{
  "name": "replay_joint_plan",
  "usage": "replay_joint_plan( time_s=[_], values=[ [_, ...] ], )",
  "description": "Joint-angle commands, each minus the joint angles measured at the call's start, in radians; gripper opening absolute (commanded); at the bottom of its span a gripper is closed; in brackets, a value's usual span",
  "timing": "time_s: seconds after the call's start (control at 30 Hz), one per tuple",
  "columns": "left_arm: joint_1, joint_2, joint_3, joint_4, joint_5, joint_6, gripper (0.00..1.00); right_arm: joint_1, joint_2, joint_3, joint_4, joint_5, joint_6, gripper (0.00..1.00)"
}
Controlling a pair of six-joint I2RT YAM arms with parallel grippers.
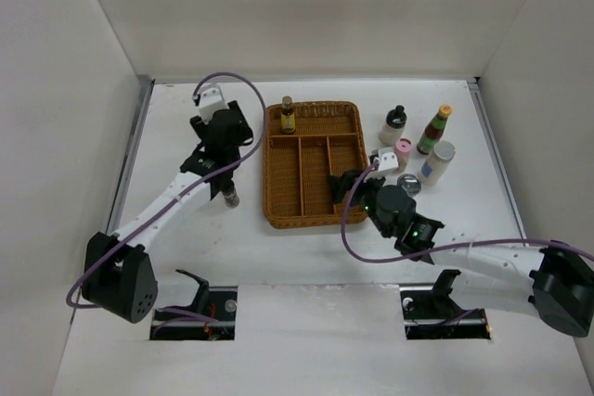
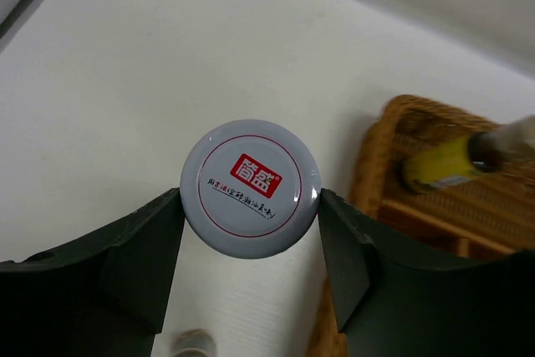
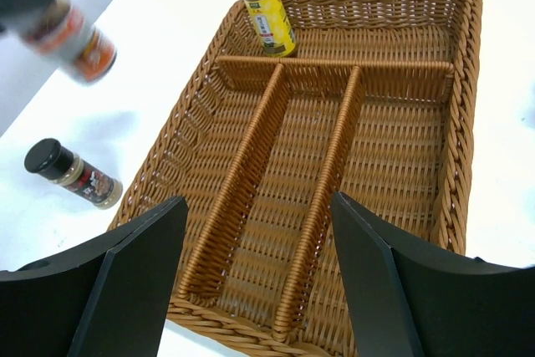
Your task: Organize the condiment bottles
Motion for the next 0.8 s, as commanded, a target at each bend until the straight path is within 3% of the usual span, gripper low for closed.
replay_joint_plan(
  time_s=[0.0, 0.23, 0.5, 0.77],
  values=[
    [-0.102, -0.025, 0.112, 0.103, -0.011, 0.022, 0.36, -0.011, -0.027, 0.01, 0.032, -0.001, 0.011, 0.76],
    [-0.265, 0.108, 0.207, 0.167, 0.007, 0.024, 0.36, -0.029, -0.058, -0.004, 0.032, 0.002, 0.023, 0.76],
    [-0.294, 0.303, 0.287, 0.202, 0.062, 0.027, 0.36, -0.038, -0.078, -0.012, 0.032, 0.002, 0.025, 0.76],
    [-0.296, 0.395, 0.241, 0.293, 0.035, 0.045, 0.36, -0.041, -0.059, -0.009, 0.032, -0.002, 0.028, 0.76]
  ],
)
